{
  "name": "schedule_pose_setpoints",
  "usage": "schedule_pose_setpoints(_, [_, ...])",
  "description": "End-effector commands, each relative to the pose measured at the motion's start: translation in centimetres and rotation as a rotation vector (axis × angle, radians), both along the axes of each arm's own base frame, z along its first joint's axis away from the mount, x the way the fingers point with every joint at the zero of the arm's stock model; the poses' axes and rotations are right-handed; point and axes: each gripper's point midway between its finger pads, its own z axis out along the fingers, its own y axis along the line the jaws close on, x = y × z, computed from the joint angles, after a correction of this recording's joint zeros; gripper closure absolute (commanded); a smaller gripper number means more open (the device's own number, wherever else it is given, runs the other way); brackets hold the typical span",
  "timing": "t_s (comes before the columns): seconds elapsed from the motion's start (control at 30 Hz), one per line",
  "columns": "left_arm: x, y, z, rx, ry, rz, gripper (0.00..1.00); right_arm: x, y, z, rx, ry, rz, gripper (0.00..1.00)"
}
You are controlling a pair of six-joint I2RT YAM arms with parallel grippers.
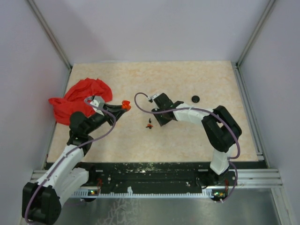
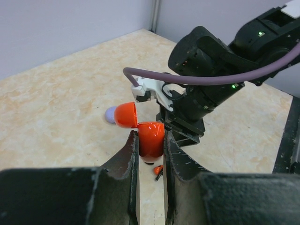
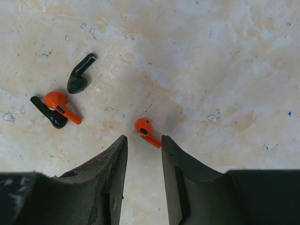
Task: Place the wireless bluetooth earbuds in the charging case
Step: Pick up the earbud from the center of the board.
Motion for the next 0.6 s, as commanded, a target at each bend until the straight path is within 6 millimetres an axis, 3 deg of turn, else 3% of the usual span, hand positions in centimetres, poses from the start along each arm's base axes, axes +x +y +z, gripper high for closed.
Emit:
schedule_pose_setpoints(0.0, [-1.3, -0.9, 1.0, -0.004, -0.068, -0.1, 0.99, 1.5, 1.7, 3.1, 0.079, -0.05, 0.018, 0.64])
schedule_pose_setpoints(0.27, [-2.8, -1.5, 0.4, 0.067, -0.17, -0.188, 0.99, 1.9, 2.4, 3.4, 0.097, -0.036, 0.009, 0.65])
schedule_pose_setpoints(0.57, [-2.8, -1.2, 0.6, 0.077, -0.205, -0.161, 0.99, 2.3, 2.0, 2.7, 0.08, -0.015, -0.025, 0.65])
